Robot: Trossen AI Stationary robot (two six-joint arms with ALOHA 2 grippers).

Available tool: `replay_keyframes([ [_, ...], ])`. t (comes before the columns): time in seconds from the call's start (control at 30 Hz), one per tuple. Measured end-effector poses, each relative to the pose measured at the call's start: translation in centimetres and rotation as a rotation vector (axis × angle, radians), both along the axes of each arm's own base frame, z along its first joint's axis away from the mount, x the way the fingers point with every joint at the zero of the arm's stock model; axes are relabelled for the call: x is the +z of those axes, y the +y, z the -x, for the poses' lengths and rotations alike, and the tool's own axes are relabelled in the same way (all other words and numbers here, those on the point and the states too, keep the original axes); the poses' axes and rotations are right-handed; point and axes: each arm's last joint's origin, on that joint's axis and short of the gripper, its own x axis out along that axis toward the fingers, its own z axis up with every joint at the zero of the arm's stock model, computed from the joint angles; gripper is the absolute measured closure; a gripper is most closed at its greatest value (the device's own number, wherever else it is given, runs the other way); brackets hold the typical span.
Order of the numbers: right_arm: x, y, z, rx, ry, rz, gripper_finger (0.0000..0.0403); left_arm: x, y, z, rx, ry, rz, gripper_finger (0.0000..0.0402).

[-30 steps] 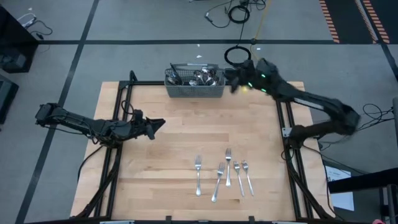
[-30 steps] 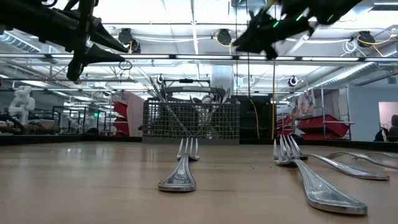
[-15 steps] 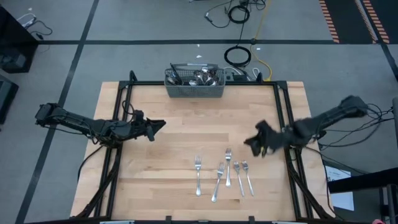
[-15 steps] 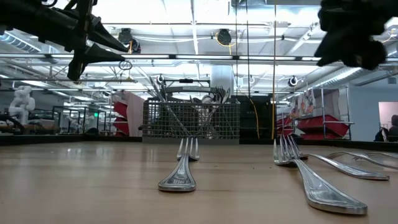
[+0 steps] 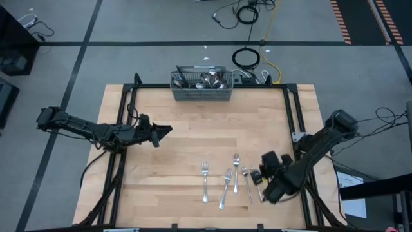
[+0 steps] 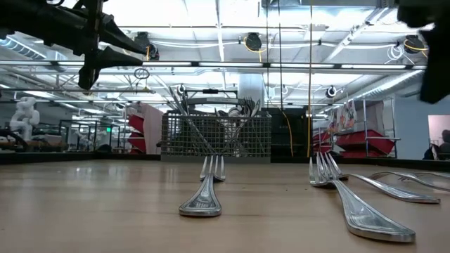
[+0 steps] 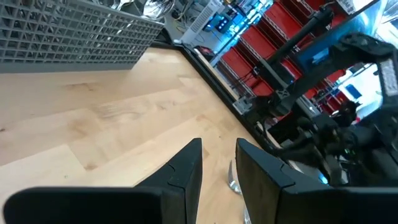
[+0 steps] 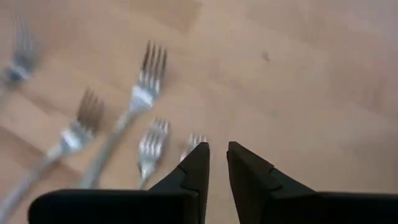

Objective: Sort silverware
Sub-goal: Put the silver fork into the utensil holder

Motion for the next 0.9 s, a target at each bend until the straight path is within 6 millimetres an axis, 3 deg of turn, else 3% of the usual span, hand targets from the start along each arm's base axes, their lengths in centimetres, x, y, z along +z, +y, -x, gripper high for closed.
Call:
replay_keyframes([
  [0.17,0.1,3.2,-1.6,0.018,0.052,0.001,0.032,0.0,0.0,0.0,0.0,0.0,0.0,0.0297],
  [0.43,-4.2,5.3,-2.5,-0.104,0.133,-0.051,0.0234,0.0,0.0,0.0,-0.007,0.001,0.001,0.0297],
  [0.67,-7.0,4.9,-2.8,-0.132,0.195,0.019,0.0219,0.0,-0.1,0.0,-0.04,0.004,0.007,0.0297],
  [0.9,-10.1,3.5,-3.0,-0.13,0.078,-0.024,0.0226,0.0,-0.1,0.0,-0.042,0.005,0.008,0.0297],
])
